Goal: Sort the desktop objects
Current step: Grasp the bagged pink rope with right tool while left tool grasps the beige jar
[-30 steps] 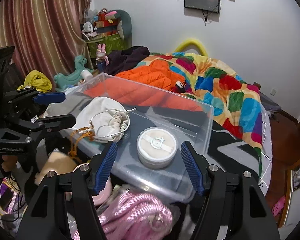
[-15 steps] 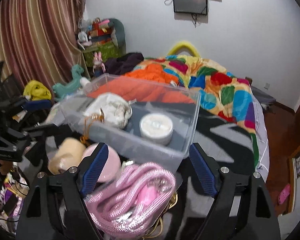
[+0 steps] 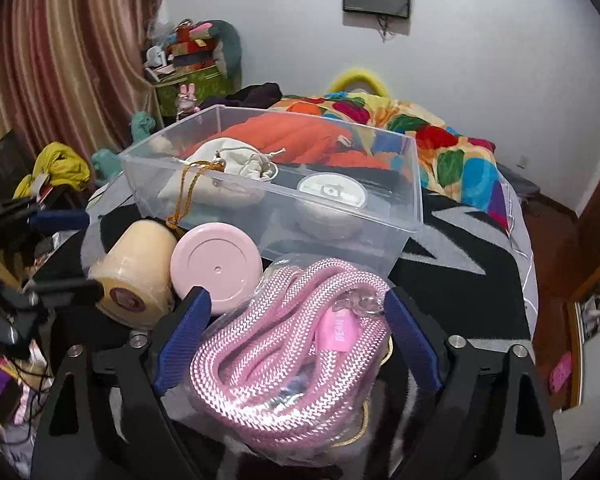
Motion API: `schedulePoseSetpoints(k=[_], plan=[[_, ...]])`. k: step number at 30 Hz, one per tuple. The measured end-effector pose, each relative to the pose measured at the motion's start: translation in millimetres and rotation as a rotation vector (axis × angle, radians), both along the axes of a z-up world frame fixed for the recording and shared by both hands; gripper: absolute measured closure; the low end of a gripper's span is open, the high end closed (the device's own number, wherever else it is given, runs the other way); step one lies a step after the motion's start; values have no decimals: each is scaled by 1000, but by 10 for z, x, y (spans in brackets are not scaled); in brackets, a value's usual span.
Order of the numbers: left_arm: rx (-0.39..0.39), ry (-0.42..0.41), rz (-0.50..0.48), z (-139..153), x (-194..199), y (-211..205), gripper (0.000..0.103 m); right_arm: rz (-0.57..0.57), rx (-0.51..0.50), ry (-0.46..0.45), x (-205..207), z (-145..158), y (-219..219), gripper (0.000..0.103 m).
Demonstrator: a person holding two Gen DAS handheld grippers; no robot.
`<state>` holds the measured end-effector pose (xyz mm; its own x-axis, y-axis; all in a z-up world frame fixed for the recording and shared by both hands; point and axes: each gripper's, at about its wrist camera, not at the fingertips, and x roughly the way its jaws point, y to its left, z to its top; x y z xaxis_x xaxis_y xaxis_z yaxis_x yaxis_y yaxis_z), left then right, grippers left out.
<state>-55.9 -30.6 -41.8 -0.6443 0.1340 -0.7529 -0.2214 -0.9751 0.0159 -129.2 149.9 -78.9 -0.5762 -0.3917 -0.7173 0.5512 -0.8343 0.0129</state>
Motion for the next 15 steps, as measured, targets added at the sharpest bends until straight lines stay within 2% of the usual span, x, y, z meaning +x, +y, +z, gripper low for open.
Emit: schedulePoseSetpoints(k=[2, 6, 11, 15], plan=[[0, -4, -8, -26, -28, 6, 22, -10, 34, 10, -13, -38, -53, 11], [12, -10, -16, -70, -121, -23, 22, -9, 102, 42, 25, -100, -95, 11], [61, -15, -40, -124, -203, -13, 21, -34, 99, 30, 21, -92, 67, 10], [71, -34, -57, -210, -294, 55, 22, -35, 62, -40, -56, -136, 216, 10]])
